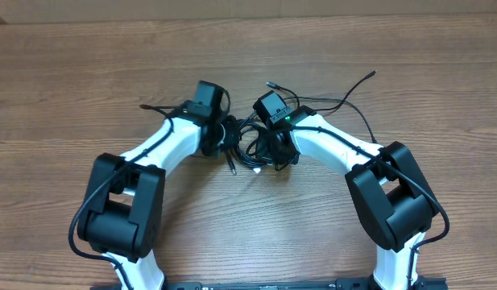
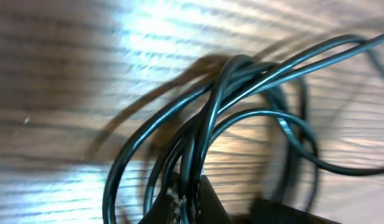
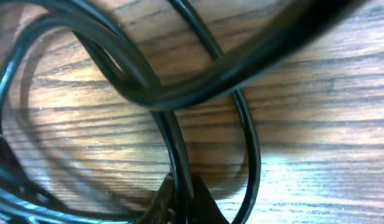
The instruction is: Untangle cables
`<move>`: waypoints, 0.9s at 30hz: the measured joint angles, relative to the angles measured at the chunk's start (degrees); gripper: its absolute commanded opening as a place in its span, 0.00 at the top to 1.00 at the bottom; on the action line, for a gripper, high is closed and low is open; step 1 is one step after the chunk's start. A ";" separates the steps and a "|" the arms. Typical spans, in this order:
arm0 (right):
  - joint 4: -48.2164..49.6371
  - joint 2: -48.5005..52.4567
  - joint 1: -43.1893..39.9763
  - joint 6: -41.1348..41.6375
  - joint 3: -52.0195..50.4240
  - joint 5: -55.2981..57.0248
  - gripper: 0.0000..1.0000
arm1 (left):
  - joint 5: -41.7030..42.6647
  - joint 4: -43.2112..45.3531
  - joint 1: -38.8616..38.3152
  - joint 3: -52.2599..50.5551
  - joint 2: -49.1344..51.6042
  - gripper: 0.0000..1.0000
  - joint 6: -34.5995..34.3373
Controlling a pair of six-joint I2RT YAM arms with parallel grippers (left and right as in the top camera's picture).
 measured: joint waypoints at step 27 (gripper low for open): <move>0.70 0.31 0.00 -0.22 0.26 0.20 0.96 | 19.54 -9.94 13.99 0.00 -2.25 0.96 15.28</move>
